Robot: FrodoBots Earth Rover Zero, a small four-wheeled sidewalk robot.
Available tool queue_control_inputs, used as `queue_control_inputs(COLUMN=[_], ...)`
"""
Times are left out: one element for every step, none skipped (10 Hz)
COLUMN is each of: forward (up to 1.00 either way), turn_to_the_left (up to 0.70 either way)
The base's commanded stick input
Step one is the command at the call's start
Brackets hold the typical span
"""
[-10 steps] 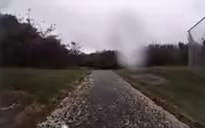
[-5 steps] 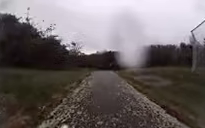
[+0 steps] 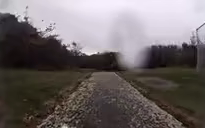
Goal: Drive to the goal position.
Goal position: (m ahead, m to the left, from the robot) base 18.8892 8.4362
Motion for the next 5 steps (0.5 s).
queue_control_inputs(forward=[0.7, 0.7, 0.7, 0.7, 0.7], turn_to_the_left=[0.0, 0.0, 0.0, 0.0, 0.0])
